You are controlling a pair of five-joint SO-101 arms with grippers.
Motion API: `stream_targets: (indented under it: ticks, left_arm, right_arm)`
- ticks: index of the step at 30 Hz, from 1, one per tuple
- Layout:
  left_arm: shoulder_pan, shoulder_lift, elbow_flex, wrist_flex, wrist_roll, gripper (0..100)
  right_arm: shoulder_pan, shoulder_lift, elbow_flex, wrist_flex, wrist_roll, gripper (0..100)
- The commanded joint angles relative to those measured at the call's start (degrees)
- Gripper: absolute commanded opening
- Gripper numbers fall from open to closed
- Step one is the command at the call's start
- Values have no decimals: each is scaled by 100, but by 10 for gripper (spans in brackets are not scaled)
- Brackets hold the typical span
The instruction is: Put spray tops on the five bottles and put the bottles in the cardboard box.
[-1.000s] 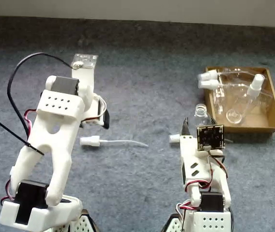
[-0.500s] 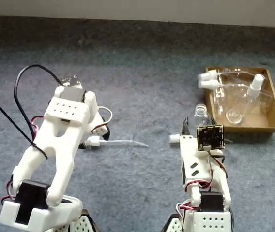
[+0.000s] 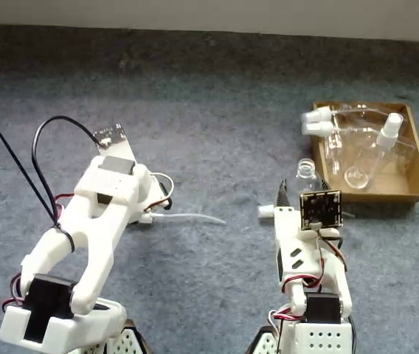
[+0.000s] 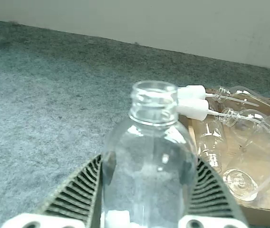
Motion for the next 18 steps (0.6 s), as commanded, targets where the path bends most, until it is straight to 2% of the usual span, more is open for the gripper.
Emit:
stream_targets:
  ticks: [1, 10, 18]
  left_arm:
    - [-101, -163, 57, -264, 62, 226]
    - [-66, -163, 180, -273, 387, 226]
    - [-84, -163, 708, -1037, 396, 226]
  right_arm:
    - [22, -75, 295, -154, 0, 135]
    - [22, -75, 295, -154, 0, 135]
    - [22, -75, 295, -154, 0, 135]
